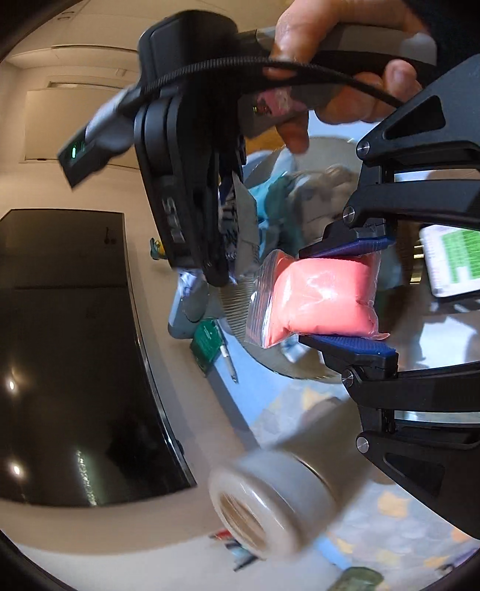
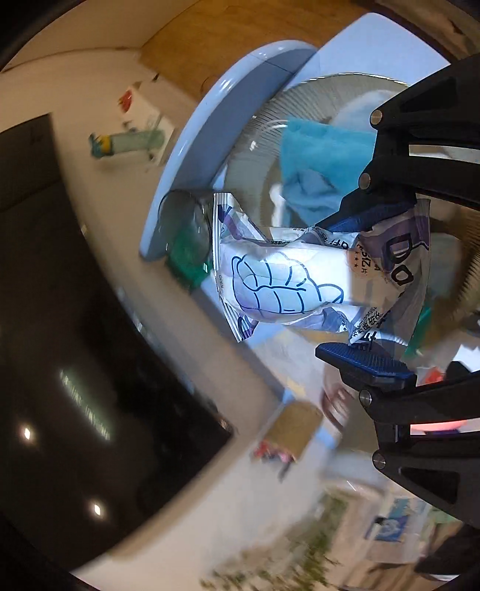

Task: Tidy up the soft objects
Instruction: 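Open both tools over the bowl and move them back over the desk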

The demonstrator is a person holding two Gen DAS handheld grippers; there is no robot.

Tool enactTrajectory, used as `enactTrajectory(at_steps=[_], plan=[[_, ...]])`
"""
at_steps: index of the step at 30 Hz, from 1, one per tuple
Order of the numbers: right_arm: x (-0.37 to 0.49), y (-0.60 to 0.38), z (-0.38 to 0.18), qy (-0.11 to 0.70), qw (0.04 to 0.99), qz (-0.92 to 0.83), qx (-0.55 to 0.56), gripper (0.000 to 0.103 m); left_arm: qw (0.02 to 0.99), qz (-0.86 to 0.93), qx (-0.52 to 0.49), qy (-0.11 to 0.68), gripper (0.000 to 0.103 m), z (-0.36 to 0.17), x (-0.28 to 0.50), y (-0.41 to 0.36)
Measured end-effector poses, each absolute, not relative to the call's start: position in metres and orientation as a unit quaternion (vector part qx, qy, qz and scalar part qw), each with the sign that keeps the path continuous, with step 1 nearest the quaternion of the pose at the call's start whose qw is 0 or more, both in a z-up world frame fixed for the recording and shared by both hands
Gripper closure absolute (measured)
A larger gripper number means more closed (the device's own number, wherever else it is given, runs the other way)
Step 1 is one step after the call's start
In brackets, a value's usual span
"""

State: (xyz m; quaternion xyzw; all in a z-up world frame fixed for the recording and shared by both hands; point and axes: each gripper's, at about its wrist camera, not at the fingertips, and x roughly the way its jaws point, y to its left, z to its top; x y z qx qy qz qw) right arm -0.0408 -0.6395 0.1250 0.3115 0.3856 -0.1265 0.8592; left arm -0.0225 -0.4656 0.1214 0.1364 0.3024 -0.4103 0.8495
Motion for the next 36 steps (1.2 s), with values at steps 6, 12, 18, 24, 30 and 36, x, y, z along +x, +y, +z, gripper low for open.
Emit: enactTrajectory(at_steps=[6,12,18,24,30,36], plan=[[-0.01,-0.668,0.103,0.423,0.835,-0.156,0.315,0.041,0.845,-0.421,0.152,0.291,0.039,0.107,-0.013,-0.488],[-0.036,-0.681,0.11,0.404,0.832,-0.138,0.354,0.037,0.83,-0.451,0.127,0.303,0.037,0.114,-0.025,-0.467],[-0.081,-0.657,0.133,0.379,0.844,-0.124,0.358,0.028,0.824,-0.485,0.112,0.269,0.037,0.151,-0.062,-0.396],[-0.121,-0.61,0.161,0.35,0.871,-0.09,0.334,0.019,0.856,-0.446,0.076,0.25,0.037,0.183,-0.075,-0.274],[-0.132,-0.537,0.185,0.333,0.895,-0.026,0.296,0.016,0.914,-0.334,0.033,0.229,0.018,0.191,-0.061,-0.156],[-0.119,-0.435,0.2,0.325,0.91,0.066,0.249,0.006,0.942,-0.211,-0.045,0.256,0.017,0.173,-0.045,-0.037]])
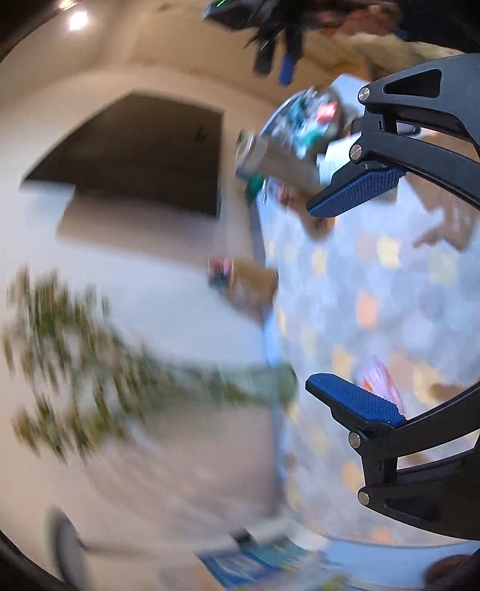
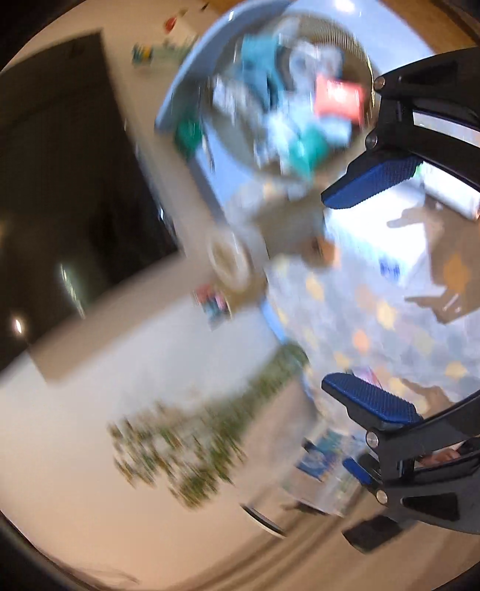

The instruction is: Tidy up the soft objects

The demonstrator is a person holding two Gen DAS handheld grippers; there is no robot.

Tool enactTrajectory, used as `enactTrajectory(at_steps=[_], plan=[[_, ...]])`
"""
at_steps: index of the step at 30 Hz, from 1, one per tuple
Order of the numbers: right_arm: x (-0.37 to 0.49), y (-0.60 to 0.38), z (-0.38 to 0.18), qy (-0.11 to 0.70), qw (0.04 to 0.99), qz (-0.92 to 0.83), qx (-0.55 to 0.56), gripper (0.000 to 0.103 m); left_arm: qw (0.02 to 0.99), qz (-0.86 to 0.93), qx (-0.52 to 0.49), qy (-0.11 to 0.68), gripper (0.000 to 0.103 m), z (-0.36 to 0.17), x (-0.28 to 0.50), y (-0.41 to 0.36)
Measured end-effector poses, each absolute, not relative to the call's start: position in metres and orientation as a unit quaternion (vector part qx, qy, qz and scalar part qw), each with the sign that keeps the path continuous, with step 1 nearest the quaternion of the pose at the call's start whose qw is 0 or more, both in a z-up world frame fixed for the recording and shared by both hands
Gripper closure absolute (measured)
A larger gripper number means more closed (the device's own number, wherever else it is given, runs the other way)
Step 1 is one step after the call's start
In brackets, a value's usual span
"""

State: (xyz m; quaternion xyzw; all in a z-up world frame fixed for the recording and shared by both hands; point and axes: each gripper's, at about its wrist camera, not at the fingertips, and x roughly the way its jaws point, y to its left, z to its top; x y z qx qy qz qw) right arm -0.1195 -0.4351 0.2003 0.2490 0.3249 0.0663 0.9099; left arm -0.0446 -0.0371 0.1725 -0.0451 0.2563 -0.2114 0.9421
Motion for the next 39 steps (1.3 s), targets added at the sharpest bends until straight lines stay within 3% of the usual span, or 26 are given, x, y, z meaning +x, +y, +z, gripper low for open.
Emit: enactTrajectory(at_steps=[4,9,17,30,39], plan=[[-0.097,-0.356,0.177,0.34,0.904,0.126,0.229,0.001,0.943,-0.126,-0.077,0.297,0.018,0.134,-0.024,0.009],[-0.05,-0.247,0.095,0.404,0.894,0.14,0.138,0.001,0.928,-0.066,-0.078,0.359,0.018,0.069,-0.003,0.034],[-0.021,-0.212,0.019,0.426,0.902,0.069,0.012,0.001,0.909,-0.018,-0.079,0.409,0.018,0.009,0.01,0.044],[-0.024,-0.228,0.009,0.428,0.9,0.076,0.036,0.001,0.904,-0.005,0.001,0.428,0.017,0.004,0.014,0.018],[-0.029,-0.222,0.012,0.415,0.906,0.084,0.023,0.001,0.898,0.007,0.004,0.439,0.017,0.0,0.018,0.019]])
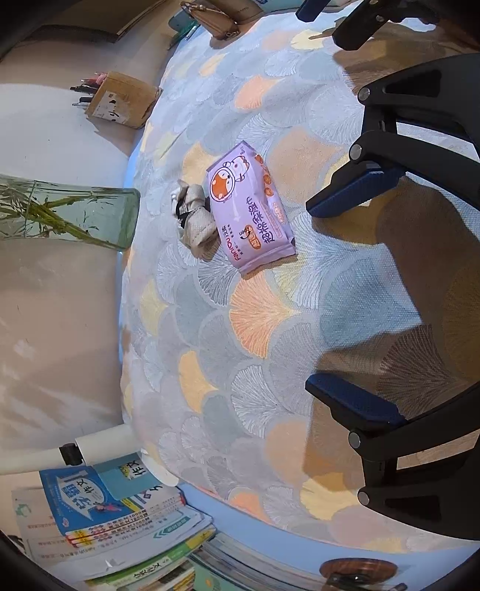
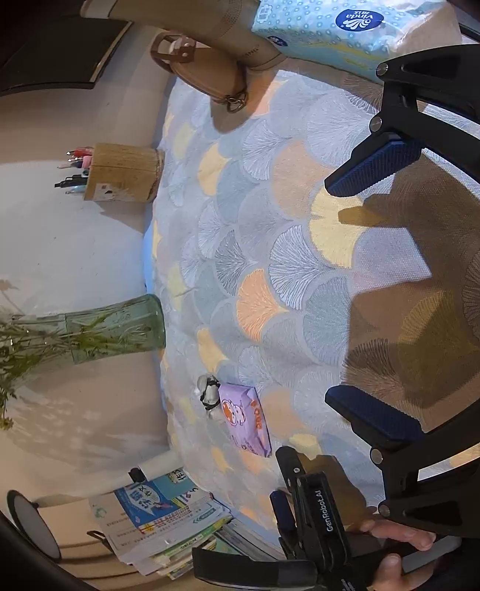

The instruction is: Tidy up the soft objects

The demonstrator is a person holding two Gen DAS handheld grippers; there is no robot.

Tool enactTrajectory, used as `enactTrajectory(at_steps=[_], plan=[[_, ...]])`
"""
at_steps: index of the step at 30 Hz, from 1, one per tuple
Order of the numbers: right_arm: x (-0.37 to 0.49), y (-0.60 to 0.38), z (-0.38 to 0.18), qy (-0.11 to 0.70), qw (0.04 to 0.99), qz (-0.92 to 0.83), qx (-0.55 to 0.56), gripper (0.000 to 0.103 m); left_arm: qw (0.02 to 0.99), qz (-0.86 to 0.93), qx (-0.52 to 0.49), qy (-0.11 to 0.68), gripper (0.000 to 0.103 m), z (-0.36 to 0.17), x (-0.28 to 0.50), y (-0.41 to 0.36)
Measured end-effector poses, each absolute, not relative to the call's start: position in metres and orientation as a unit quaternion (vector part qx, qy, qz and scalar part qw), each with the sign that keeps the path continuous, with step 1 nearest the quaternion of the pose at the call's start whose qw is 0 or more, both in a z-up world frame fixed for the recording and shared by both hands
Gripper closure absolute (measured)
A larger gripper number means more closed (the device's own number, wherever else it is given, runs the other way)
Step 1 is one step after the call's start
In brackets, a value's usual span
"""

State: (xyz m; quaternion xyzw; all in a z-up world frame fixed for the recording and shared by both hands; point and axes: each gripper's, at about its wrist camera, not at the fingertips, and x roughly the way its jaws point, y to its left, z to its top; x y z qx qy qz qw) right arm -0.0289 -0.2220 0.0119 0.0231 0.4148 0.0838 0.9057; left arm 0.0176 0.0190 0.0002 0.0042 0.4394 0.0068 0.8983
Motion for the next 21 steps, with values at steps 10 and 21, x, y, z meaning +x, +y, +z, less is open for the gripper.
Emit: enactTrajectory(at_steps=[10,21], plan=[[-0.03,-0.2195,0.0122,0.411,0.907,0.088,0.018,0.001,0.898,0.006,0.005,0.441,0.017,0.0002,0.0182,0.0187],[-0.0302,-0.2188,0.0123,0.412,0.907,0.088,0.018,0.001,0.897,0.005,0.004,0.441,0.017,-0.0002,0.0188,0.0186]])
